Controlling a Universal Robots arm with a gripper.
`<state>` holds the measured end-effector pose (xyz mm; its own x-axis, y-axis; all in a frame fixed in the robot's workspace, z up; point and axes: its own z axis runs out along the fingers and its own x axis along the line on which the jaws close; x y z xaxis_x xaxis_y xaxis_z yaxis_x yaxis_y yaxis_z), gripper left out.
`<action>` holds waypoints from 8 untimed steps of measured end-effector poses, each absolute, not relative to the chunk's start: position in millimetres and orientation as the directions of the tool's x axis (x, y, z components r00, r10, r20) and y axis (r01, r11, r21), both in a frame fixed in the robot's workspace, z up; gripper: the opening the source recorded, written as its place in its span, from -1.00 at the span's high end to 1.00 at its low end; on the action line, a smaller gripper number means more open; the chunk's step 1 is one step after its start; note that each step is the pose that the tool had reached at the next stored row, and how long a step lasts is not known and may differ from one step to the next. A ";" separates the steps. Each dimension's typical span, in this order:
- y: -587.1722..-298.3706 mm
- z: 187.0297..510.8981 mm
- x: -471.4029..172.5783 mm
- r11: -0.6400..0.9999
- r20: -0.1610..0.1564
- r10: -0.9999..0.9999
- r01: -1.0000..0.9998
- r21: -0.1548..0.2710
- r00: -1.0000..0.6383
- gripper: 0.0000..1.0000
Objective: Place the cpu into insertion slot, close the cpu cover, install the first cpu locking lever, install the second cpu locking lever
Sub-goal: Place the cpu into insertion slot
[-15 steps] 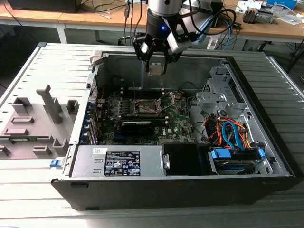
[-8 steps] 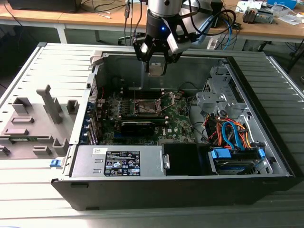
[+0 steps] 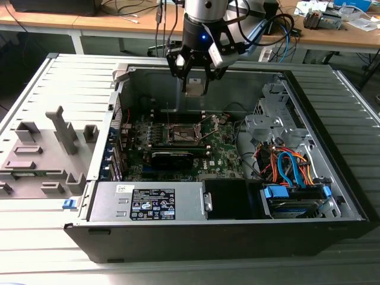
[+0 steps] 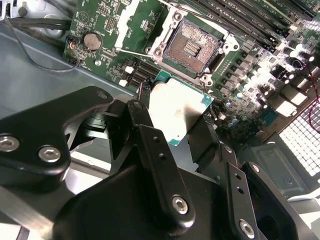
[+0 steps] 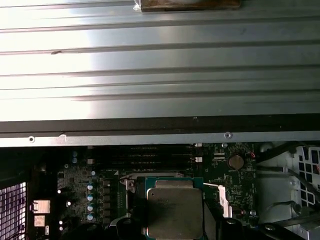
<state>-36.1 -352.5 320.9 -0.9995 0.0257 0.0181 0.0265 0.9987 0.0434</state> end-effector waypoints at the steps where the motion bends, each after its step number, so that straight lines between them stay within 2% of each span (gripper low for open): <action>1: -352.5 320.8 -36.1 0.999 0.018 0.026 0.026 0.040 -1.000 -0.09; 8: -354.0 317.9 -36.7 0.999 0.018 0.026 0.026 0.033 -1.000 -0.09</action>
<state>-36.7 -354.0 317.9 -0.9995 0.0258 0.0179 0.0264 0.9991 0.0331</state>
